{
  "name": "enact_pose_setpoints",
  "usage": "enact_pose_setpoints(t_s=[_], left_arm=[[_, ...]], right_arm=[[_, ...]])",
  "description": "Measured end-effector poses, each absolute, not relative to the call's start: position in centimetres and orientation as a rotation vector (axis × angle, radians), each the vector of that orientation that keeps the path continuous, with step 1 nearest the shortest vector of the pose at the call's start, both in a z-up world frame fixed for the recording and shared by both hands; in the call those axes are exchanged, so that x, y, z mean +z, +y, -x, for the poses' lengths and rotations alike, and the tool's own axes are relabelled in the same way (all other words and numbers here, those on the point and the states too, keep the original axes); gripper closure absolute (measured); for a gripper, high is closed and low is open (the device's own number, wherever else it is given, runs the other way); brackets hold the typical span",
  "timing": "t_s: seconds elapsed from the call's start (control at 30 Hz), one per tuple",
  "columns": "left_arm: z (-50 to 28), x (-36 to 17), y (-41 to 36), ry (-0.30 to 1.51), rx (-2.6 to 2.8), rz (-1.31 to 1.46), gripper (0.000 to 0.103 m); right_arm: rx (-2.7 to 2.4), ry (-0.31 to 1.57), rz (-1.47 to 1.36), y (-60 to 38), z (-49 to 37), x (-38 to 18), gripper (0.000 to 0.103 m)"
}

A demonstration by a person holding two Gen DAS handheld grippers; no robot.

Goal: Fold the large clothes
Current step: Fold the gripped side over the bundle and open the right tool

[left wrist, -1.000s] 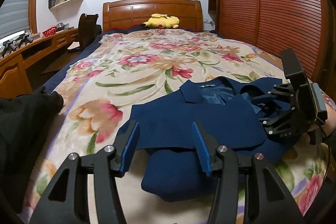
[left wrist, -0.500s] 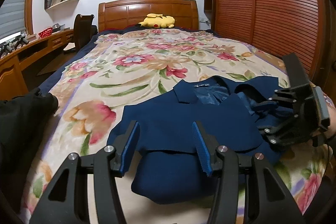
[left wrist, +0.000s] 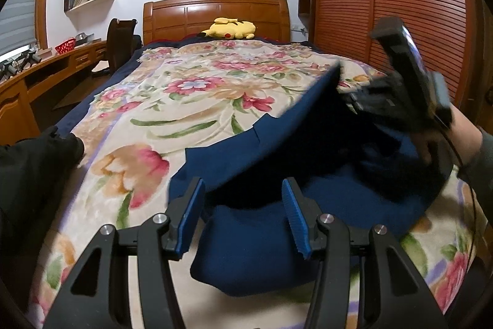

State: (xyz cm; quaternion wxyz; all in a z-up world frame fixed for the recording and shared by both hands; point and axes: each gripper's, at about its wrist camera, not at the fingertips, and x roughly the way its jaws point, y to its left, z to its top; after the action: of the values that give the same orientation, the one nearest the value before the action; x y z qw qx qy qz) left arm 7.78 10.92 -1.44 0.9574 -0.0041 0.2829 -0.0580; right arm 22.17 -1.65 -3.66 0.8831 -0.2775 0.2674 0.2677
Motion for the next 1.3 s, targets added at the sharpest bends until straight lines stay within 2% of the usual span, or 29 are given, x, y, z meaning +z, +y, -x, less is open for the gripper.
enact_pose_setpoints(t_s=[0.17, 0.57, 0.6, 0.67, 0.73, 0.77, 1.07, 1.3], left_arm=[[-7.9, -1.6, 10.8, 0.581, -0.121, 0.006, 0.052], [-8.6, -2.0, 11.3, 0.598, -0.112, 0.007, 0.052], [-8.6, -2.0, 11.4, 0.597, -0.110, 0.007, 0.052], [-8.5, -1.9, 11.8, 0.594, -0.103, 0.010, 0.052], [-8.6, -1.9, 12.4, 0.592, -0.095, 0.017, 0.052], [-8.6, -1.9, 12.6, 0.591, -0.091, 0.020, 0.052], [-8.5, -1.6, 15.4, 0.574, -0.036, 0.047, 0.052], [-8.3, -1.6, 17.0, 0.568, -0.005, 0.067, 0.052]], right_arm=[[0.501, 0.531, 0.544, -0.4, -27.5, -2.4, 0.103], [0.267, 0.549, 0.536, 0.4, -34.5, -3.5, 0.101], [0.275, 0.580, 0.508, 0.1, -34.9, -3.5, 0.098], [0.287, 0.604, 0.464, -0.2, -34.9, -3.3, 0.074], [0.324, 0.594, 0.451, -0.1, -33.8, -3.1, 0.060], [0.366, 0.596, 0.442, 0.1, -33.1, -3.0, 0.056], [0.695, 0.648, 0.468, 5.4, -23.9, -3.9, 0.047], [0.845, 0.689, 0.552, 9.4, -19.2, -5.3, 0.047]])
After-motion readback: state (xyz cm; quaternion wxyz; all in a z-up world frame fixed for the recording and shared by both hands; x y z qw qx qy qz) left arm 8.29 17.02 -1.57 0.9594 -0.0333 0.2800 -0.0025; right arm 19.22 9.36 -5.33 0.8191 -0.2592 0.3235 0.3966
